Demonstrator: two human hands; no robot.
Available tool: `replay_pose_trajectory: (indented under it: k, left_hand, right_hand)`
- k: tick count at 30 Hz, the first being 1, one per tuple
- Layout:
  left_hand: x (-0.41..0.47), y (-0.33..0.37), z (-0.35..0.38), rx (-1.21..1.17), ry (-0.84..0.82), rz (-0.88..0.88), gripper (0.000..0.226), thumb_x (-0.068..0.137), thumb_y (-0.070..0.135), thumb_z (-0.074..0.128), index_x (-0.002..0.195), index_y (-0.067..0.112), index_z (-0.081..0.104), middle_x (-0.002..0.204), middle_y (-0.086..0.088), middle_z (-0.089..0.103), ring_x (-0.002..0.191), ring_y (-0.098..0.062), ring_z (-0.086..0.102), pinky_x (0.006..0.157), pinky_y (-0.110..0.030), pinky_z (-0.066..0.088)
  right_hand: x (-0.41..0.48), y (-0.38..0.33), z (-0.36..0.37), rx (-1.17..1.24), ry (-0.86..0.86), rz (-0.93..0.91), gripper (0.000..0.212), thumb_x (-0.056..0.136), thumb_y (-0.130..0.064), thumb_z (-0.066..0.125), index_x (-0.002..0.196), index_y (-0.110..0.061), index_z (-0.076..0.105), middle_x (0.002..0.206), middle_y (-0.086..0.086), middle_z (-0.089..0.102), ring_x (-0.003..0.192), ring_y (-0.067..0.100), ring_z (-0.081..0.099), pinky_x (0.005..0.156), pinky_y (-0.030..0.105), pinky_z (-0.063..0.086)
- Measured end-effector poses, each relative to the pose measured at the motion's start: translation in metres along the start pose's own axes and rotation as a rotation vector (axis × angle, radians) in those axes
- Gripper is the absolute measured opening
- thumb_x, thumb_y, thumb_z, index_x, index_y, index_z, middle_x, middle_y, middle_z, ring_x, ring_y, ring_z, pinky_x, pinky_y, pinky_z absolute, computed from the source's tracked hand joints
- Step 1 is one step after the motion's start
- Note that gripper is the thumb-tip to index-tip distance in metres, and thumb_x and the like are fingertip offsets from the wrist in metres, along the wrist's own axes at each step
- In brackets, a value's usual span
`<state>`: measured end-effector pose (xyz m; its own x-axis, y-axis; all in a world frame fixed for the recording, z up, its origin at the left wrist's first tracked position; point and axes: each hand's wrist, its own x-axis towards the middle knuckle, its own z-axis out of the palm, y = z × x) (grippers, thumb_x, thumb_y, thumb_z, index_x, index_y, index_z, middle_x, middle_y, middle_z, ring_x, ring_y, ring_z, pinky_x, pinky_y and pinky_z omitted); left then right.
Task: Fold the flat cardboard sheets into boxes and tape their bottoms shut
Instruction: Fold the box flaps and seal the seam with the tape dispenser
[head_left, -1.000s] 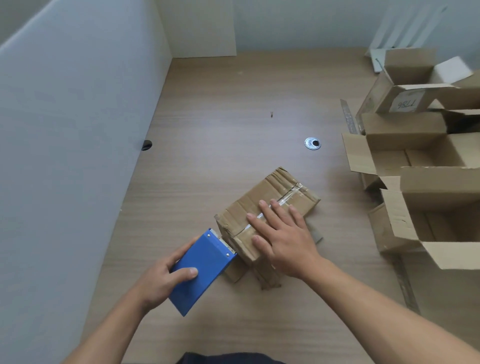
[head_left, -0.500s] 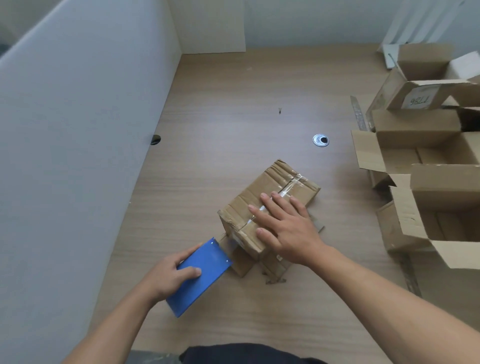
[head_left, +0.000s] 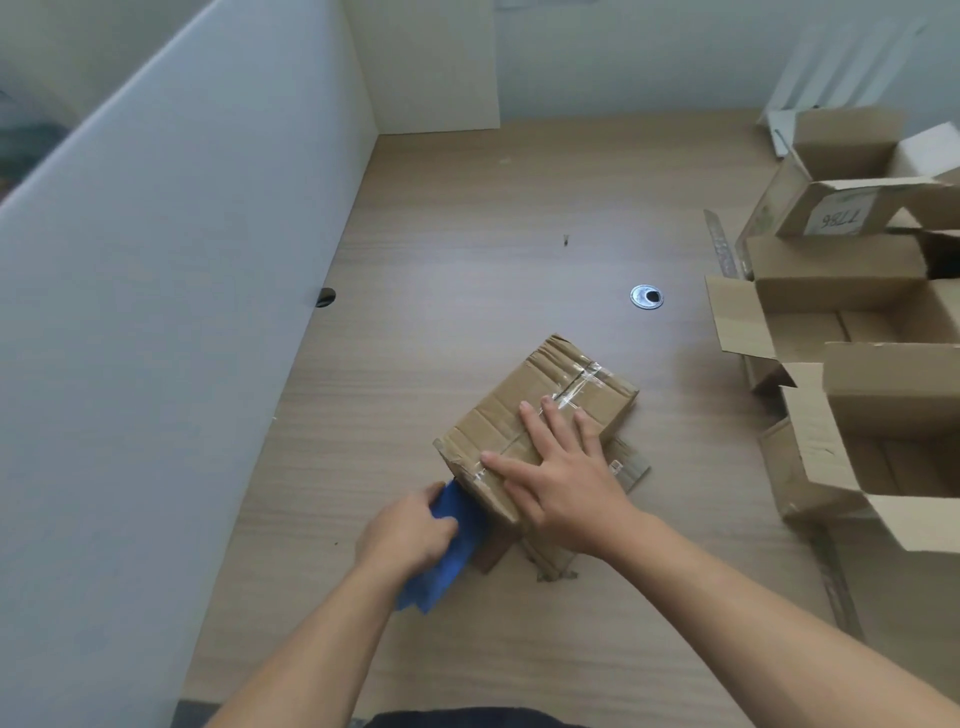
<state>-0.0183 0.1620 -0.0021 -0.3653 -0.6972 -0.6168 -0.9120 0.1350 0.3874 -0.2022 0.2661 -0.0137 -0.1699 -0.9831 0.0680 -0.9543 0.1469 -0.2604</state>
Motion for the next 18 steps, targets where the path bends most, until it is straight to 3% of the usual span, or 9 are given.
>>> replay_pose_trajectory:
  k: [3, 6, 9, 12, 16, 18]
  left_hand:
    - [0.0, -0.005, -0.002, -0.075, -0.001, -0.018, 0.058, 0.083, 0.034, 0.061, 0.138, 0.046, 0.05, 0.131, 0.011, 0.063, 0.117, -0.018, 0.06, 0.097, -0.033, 0.048]
    - [-0.006, -0.017, -0.011, -0.172, 0.013, -0.039, 0.065, 0.077, 0.038, 0.063, 0.136, 0.057, 0.047, 0.117, 0.015, 0.068, 0.099, -0.012, 0.065, 0.089, -0.033, 0.052]
    - [-0.013, -0.03, -0.023, -0.299, 0.044, -0.056, 0.061, 0.078, 0.037, 0.064, 0.132, 0.061, 0.049, 0.103, 0.021, 0.069, 0.09, -0.008, 0.066, 0.079, -0.029, 0.053]
    - [-0.016, -0.041, -0.034, -0.388, 0.086, -0.054, 0.064, 0.071, 0.042, 0.064, 0.131, 0.061, 0.05, 0.107, 0.022, 0.07, 0.094, -0.009, 0.068, 0.087, -0.034, 0.054]
    - [-0.023, -0.051, -0.044, -0.472, 0.12, -0.013, 0.065, 0.066, 0.048, 0.063, 0.128, 0.065, 0.05, 0.107, 0.025, 0.07, 0.098, -0.009, 0.068, 0.092, -0.038, 0.054]
    - [-0.025, -0.053, -0.046, -0.478, 0.151, 0.016, 0.067, 0.067, 0.049, 0.064, 0.129, 0.067, 0.047, 0.113, 0.026, 0.068, 0.101, -0.008, 0.067, 0.094, -0.04, 0.053]
  right_hand:
    - [0.001, -0.007, -0.006, 0.016, 0.086, 0.015, 0.049, 0.091, -0.058, 0.04, 0.136, -0.041, 0.051, 0.159, 0.018, 0.026, 0.147, 0.042, 0.02, 0.115, 0.063, 0.014]
    - [-0.005, -0.01, -0.004, -0.045, 0.119, 0.031, 0.067, 0.08, -0.07, 0.047, 0.137, -0.035, 0.051, 0.145, 0.01, 0.044, 0.137, 0.038, 0.037, 0.111, 0.066, 0.023]
    - [-0.011, -0.004, 0.002, -0.079, 0.035, -0.019, 0.058, 0.079, -0.05, 0.05, 0.135, -0.036, 0.051, 0.134, 0.002, 0.051, 0.127, 0.032, 0.047, 0.106, 0.065, 0.03]
    - [-0.009, 0.007, -0.005, -0.043, -0.02, -0.04, 0.057, 0.078, -0.035, 0.056, 0.135, -0.037, 0.053, 0.137, 0.001, 0.053, 0.128, 0.028, 0.048, 0.104, 0.067, 0.035]
    - [-0.009, 0.003, -0.012, -0.022, -0.099, 0.036, 0.066, 0.081, -0.073, 0.034, 0.137, -0.039, 0.043, 0.15, -0.004, 0.035, 0.146, 0.024, 0.022, 0.111, 0.069, 0.01]
    - [-0.009, -0.007, -0.01, -0.004, -0.085, 0.111, 0.069, 0.076, -0.082, 0.042, 0.13, -0.037, 0.041, 0.145, -0.004, 0.03, 0.144, 0.025, 0.016, 0.107, 0.072, 0.016]
